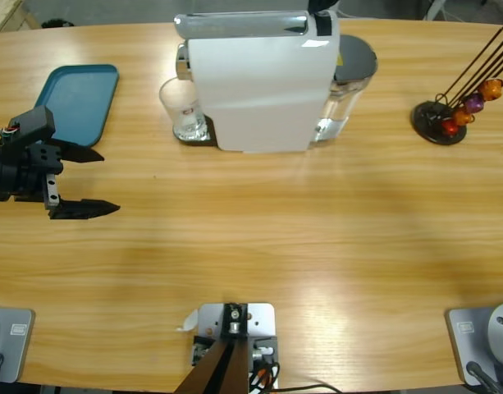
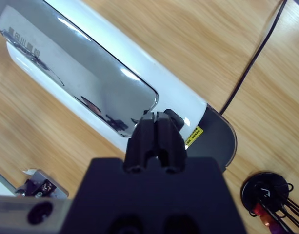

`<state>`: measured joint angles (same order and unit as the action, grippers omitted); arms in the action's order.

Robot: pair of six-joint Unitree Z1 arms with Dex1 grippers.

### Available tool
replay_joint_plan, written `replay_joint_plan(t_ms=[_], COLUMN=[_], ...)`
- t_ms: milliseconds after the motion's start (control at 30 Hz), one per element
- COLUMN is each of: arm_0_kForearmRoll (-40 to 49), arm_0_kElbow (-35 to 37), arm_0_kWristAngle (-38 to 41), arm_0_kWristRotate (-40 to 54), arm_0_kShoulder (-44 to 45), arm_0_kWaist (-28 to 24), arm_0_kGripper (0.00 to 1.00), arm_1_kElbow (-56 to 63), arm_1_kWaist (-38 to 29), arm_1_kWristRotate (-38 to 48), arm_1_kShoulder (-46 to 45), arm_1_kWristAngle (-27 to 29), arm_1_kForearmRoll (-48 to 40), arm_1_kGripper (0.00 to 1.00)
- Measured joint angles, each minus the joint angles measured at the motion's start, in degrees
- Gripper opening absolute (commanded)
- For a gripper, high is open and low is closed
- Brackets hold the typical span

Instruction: Pour coffee

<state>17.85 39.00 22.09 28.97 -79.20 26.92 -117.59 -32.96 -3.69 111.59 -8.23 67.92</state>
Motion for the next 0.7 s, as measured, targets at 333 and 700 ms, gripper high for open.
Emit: replay_joint_plan(t_ms=[333,700], arm_0_kForearmRoll=[0.0,0.0], arm_0_kElbow=[0.0,0.0], arm_0_kWristAngle=[0.0,0.0], arm_0_kWristRotate=[0.0,0.0], arm_0_kShoulder=[-0.1,-0.4], arm_0_kWaist=[0.0,0.0], arm_0_kGripper=[0.991,0.991], arm_1_kElbow=[-8.4,0.4], arm_1_kWaist=[-5.2,-6.1], arm_1_kWristRotate=[-6.0,-3.8], arm_1_kShoulder=[-7.8,-17.5], arm_1_kWristAngle=[6.3,6.9], arm_1_kForearmRoll=[5.2,5.7], arm_1_kGripper=[0.646,0.928])
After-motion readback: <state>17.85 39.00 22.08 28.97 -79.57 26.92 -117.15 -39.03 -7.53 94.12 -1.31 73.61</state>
